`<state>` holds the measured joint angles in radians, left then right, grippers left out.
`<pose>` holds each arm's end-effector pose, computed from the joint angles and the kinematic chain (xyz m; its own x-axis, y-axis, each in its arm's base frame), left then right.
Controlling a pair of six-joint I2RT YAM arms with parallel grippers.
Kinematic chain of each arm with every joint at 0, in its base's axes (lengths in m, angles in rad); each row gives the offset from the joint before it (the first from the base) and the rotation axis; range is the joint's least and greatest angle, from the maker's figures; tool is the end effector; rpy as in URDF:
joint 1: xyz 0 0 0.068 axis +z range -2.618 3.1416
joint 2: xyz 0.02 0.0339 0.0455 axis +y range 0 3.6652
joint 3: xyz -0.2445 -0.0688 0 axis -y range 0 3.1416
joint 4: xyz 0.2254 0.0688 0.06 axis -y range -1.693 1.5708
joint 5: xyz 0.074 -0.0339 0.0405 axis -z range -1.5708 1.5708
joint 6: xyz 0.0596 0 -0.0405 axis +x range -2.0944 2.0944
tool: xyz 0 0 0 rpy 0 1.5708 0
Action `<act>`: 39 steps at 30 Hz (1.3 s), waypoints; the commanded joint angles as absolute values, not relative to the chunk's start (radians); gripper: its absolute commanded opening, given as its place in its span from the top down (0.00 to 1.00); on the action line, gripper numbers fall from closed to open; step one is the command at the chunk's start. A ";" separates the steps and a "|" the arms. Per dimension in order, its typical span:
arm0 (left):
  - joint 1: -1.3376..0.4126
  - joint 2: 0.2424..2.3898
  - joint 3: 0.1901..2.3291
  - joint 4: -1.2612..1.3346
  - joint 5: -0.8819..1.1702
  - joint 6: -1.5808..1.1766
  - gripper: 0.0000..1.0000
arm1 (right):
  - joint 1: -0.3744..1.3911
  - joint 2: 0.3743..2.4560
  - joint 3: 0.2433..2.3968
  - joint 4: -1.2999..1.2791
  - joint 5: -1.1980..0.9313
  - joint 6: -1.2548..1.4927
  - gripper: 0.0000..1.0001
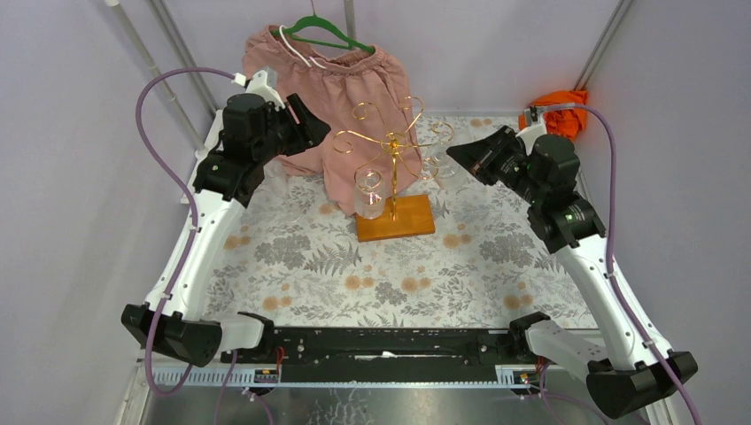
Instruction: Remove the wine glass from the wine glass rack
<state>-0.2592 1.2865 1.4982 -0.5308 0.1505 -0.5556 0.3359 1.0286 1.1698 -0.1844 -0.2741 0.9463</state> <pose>0.2736 -0.0818 0.4125 -0.4639 -0.4165 -0.7819 0.1723 0.8233 -0.5408 0.2211 0.0943 0.4084 -0.4884 0.6567 -0.5747 -0.3017 0.4908 0.8173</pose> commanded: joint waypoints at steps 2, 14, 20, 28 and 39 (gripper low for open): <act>-0.263 1.291 1.502 -0.479 0.160 -0.554 0.37 | 0.343 0.953 1.201 -0.168 -0.218 0.911 1.00; -0.264 1.264 1.460 -0.416 0.216 -0.582 0.37 | 0.344 0.815 1.272 -0.269 -0.259 0.855 1.00; -0.263 1.215 1.410 -0.300 0.338 -0.605 0.37 | 0.344 0.868 1.345 -0.096 -0.473 0.922 1.00; -0.255 1.155 1.266 0.134 0.674 -0.776 0.36 | 0.344 0.960 1.344 0.374 -0.661 1.163 1.00; -0.075 1.324 0.979 1.539 0.945 -1.654 0.35 | 0.344 1.045 1.326 0.764 -0.684 1.362 1.00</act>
